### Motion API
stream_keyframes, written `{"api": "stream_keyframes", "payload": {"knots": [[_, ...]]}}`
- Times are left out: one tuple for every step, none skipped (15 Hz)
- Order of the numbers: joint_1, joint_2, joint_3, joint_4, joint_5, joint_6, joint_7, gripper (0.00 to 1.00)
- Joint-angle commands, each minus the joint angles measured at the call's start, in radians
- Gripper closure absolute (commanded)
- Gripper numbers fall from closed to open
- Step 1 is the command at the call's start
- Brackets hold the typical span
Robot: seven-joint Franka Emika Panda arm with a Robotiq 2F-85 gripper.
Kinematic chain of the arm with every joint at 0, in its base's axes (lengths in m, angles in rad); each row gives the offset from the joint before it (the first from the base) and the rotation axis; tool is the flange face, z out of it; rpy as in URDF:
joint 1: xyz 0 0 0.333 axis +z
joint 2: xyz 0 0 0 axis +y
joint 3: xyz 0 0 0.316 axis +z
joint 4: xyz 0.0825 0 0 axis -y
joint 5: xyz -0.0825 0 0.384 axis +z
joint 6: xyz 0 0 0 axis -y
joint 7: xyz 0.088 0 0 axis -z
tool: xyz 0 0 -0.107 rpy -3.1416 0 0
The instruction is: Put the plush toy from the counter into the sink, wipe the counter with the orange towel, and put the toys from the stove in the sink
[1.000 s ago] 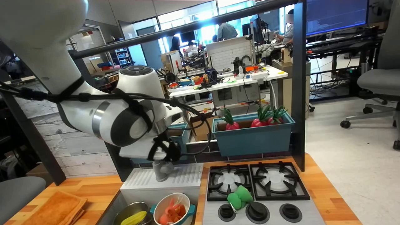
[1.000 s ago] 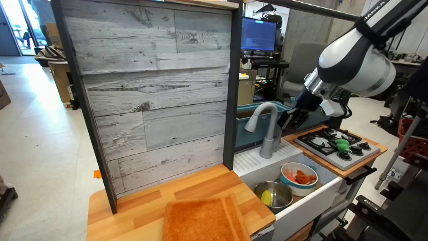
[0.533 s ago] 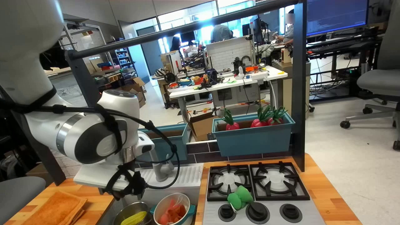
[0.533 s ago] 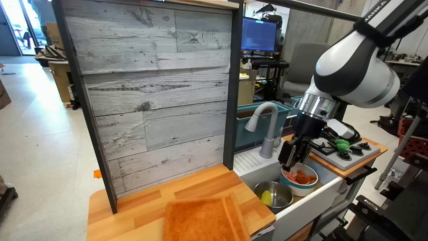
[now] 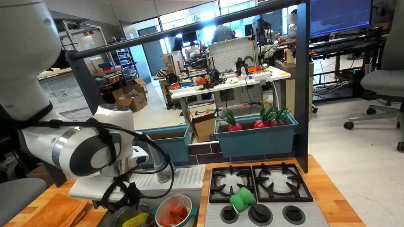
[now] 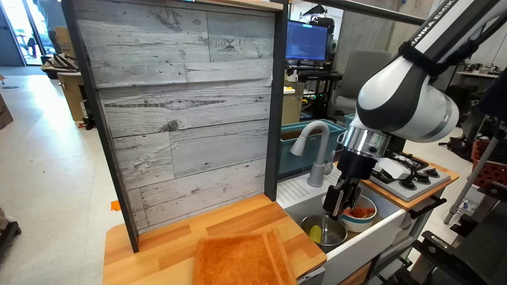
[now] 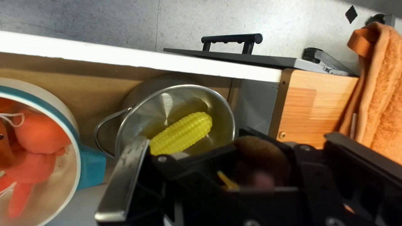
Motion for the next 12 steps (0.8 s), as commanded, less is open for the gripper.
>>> {"api": "stream_keyframes", "payload": {"knots": [[0.011, 0.056, 0.003, 0.057, 0.023, 0.019, -0.042, 0.60], [0.023, 0.055, -0.010, 0.061, 0.017, 0.024, -0.035, 0.60], [0.036, 0.044, -0.027, 0.058, 0.010, 0.031, -0.022, 0.59], [0.040, 0.036, -0.035, 0.054, 0.008, 0.045, -0.016, 0.52], [0.025, 0.045, -0.019, 0.051, 0.016, 0.019, -0.023, 0.70], [0.027, 0.045, -0.023, 0.055, 0.014, 0.027, -0.022, 0.62], [0.027, 0.045, -0.025, 0.056, 0.014, 0.031, -0.021, 0.55], [0.027, 0.046, -0.026, 0.056, 0.013, 0.032, -0.021, 0.52], [0.027, 0.046, -0.026, 0.056, 0.013, 0.032, -0.021, 0.27], [0.036, 0.028, -0.039, 0.043, 0.012, 0.032, -0.008, 0.25], [0.043, 0.003, -0.052, 0.023, 0.009, 0.039, 0.004, 0.19], [0.049, -0.030, -0.069, -0.006, 0.010, 0.053, 0.023, 0.13]]}}
